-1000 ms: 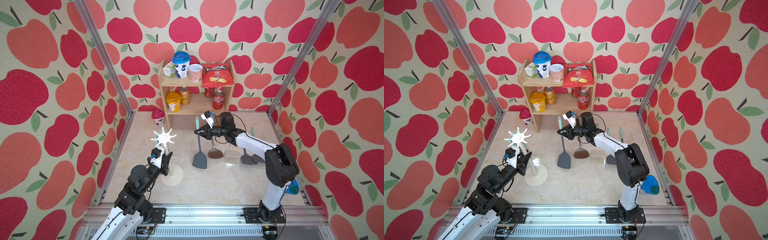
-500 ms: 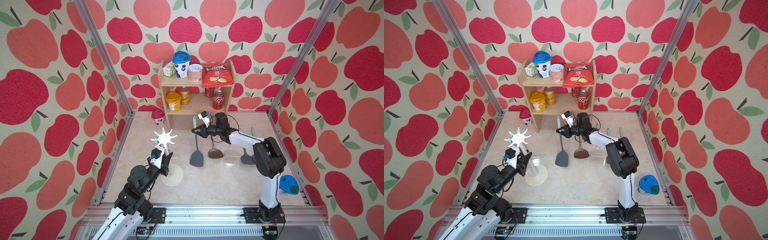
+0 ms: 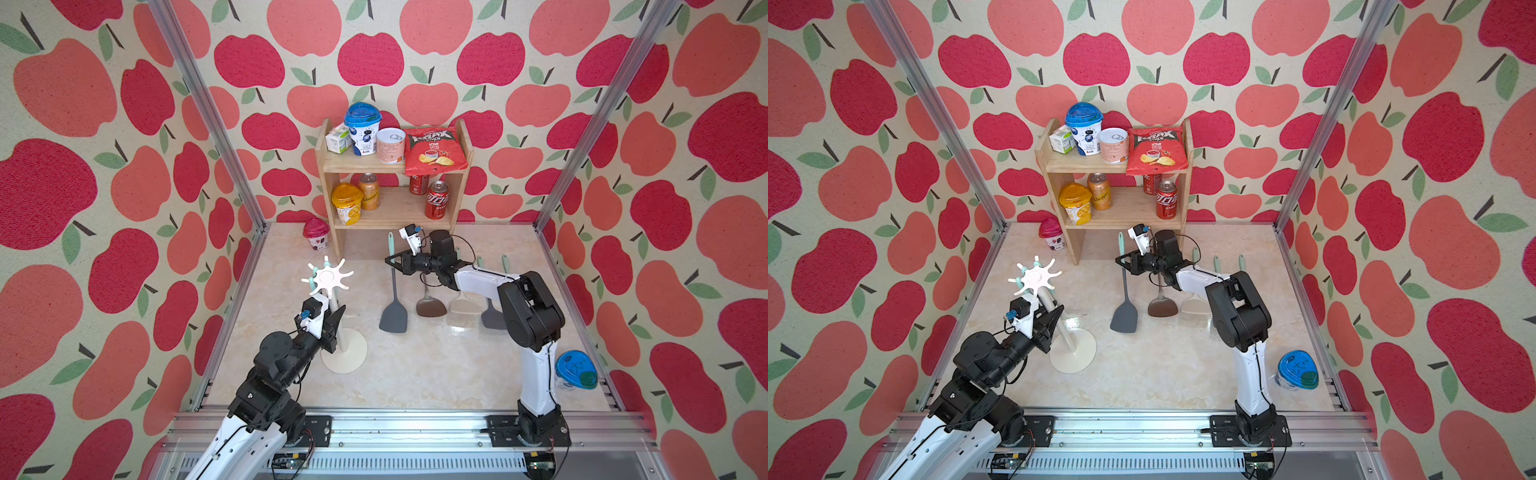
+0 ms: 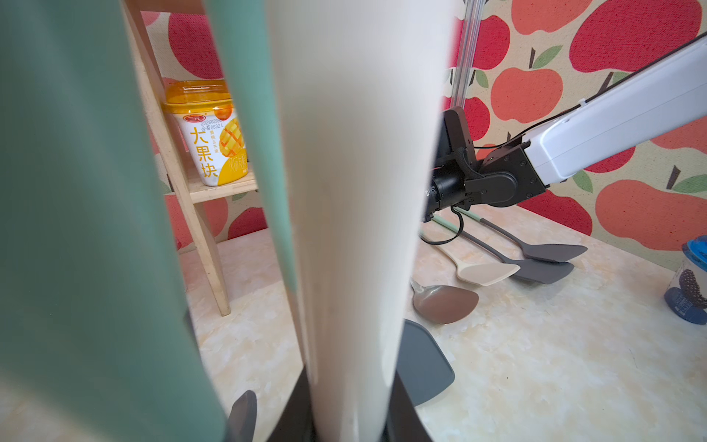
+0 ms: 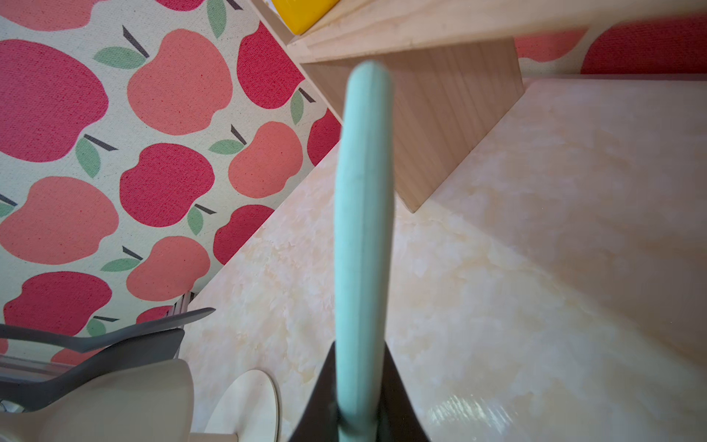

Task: Take the spatula off the kitchen utensil rack
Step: Adjust the rack at the center of the board.

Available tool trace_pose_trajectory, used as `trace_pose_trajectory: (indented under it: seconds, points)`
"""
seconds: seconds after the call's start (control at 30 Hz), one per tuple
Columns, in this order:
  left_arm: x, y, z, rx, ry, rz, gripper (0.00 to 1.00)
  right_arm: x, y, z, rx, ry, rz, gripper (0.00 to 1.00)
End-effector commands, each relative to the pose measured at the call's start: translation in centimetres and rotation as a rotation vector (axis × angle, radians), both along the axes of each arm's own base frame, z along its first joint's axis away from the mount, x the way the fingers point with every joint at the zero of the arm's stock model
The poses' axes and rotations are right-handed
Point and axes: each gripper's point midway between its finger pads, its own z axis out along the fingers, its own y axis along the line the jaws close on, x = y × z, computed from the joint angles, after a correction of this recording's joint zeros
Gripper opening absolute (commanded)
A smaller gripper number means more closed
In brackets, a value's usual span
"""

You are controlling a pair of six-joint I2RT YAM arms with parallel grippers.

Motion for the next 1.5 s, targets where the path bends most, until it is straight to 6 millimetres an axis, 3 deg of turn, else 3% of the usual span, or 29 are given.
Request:
trace_pose_trajectory:
  seconds: [0.0, 0.43, 0.6, 0.9, 1.47]
  points:
    - [-0.5, -0.2, 3.0, -0.069, -0.095, -0.024, 0.0, 0.4, -0.2, -3.2, -0.06, 0.023, -0.051, 0.0]
    - [-0.5, -0.1, 2.9, -0.069, -0.092, -0.022, 0.0, 2.2, -0.7, -7.4, -0.22, 0.093, -0.229, 0.0]
    - [-0.5, -0.1, 3.0, -0.065, -0.095, -0.02, 0.0, 2.6, -0.2, -7.9, -0.248, 0.095, -0.271, 0.0]
    - [-0.6, 0.1, 2.8, -0.064, -0.096, -0.015, 0.0, 3.3, -1.0, -9.3, -0.274, 0.142, -0.399, 0.0]
    - [-0.7, 0.2, 2.9, -0.066, -0.098, -0.016, 0.0, 4.7, -1.2, -11.9, -0.417, 0.221, -0.487, 0.0]
